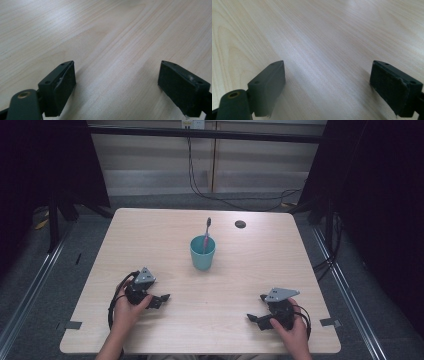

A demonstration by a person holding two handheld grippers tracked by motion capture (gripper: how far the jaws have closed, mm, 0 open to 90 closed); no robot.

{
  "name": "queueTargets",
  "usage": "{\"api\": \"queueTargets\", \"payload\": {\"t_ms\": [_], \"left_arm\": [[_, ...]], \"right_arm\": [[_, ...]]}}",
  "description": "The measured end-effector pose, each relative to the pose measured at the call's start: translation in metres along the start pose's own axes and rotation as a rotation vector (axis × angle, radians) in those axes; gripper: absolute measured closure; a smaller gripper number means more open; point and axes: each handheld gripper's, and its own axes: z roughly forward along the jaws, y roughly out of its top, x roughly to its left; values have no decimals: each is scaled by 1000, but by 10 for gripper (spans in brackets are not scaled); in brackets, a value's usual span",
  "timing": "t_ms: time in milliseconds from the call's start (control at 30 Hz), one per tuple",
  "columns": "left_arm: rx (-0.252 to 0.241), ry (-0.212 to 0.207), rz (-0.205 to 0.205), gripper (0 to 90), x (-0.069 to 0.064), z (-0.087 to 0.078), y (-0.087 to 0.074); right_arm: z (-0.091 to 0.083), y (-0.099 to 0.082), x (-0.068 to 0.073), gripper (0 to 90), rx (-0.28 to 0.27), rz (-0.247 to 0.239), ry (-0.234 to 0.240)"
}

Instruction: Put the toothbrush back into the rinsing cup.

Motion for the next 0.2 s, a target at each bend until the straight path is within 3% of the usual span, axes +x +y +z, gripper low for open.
{"api": "queueTargets", "payload": {"t_ms": [200], "left_arm": [[1,1,-1,141,0,0,0]], "right_arm": [[0,0,0,126,0,0,0]]}}
